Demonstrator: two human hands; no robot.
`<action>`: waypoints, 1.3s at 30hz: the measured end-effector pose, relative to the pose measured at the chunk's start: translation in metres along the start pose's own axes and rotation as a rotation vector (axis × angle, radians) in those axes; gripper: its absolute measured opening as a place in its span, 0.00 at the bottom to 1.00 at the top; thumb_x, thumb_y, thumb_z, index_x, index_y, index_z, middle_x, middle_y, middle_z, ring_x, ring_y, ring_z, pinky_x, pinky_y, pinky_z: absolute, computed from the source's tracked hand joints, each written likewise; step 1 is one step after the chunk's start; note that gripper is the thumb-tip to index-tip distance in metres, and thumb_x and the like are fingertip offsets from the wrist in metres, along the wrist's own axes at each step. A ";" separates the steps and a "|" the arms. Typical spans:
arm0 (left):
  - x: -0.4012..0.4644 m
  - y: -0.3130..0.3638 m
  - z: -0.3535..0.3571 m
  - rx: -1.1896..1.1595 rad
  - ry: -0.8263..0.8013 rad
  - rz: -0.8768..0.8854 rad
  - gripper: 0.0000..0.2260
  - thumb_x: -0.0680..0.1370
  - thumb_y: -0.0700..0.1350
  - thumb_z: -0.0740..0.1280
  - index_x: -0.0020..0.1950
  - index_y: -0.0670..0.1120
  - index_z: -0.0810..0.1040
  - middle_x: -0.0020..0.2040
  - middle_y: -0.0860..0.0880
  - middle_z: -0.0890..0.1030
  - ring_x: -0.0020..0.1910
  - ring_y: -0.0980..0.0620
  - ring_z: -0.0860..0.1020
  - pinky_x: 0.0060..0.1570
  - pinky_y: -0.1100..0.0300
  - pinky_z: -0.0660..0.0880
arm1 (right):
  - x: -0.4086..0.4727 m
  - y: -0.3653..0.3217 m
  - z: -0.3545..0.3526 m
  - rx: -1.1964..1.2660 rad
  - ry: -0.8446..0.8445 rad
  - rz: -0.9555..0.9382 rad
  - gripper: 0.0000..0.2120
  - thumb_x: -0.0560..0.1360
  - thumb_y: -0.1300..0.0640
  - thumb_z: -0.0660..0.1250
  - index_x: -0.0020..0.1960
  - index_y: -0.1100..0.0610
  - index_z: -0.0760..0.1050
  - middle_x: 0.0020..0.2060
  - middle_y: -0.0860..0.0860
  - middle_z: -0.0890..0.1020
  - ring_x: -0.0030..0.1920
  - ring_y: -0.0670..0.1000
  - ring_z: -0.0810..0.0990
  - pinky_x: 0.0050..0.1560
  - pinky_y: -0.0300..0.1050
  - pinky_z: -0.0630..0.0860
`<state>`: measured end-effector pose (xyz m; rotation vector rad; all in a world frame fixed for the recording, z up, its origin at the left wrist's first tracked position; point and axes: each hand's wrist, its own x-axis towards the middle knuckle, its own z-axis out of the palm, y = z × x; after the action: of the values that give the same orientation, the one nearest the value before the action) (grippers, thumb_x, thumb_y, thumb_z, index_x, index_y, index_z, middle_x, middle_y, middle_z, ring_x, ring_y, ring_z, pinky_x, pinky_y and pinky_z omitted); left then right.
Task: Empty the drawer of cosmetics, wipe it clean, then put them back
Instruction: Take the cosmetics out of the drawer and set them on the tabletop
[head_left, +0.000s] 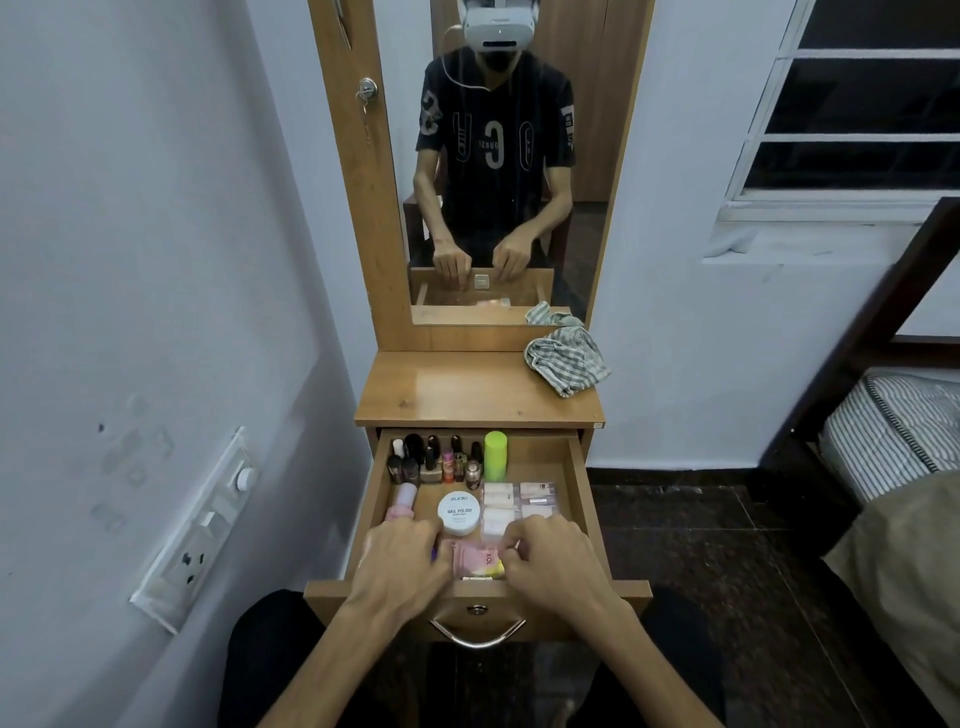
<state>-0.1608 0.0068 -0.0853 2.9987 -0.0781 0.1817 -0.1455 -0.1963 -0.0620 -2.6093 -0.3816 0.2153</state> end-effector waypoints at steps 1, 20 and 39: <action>0.001 -0.001 0.001 0.000 0.001 0.000 0.13 0.76 0.55 0.54 0.36 0.52 0.70 0.50 0.50 0.75 0.33 0.54 0.74 0.34 0.58 0.72 | 0.000 0.001 0.000 0.007 -0.007 0.001 0.10 0.78 0.53 0.65 0.52 0.49 0.85 0.44 0.45 0.85 0.43 0.45 0.80 0.38 0.33 0.72; 0.031 0.001 0.017 -0.171 -0.047 -0.062 0.09 0.73 0.52 0.65 0.41 0.49 0.81 0.46 0.51 0.79 0.40 0.56 0.67 0.40 0.62 0.71 | 0.034 0.027 0.001 0.088 0.066 0.200 0.10 0.77 0.50 0.72 0.58 0.48 0.82 0.47 0.44 0.86 0.37 0.39 0.79 0.34 0.29 0.72; 0.064 0.063 0.027 -0.201 -0.164 -0.170 0.16 0.75 0.51 0.65 0.60 0.47 0.80 0.55 0.46 0.83 0.55 0.47 0.80 0.53 0.54 0.77 | 0.065 0.033 0.017 0.029 -0.049 0.437 0.33 0.77 0.49 0.67 0.77 0.57 0.59 0.47 0.47 0.75 0.40 0.46 0.73 0.40 0.41 0.69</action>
<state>-0.0979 -0.0621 -0.0957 2.7951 0.1341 -0.0851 -0.0797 -0.1963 -0.0981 -2.6315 0.1809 0.4271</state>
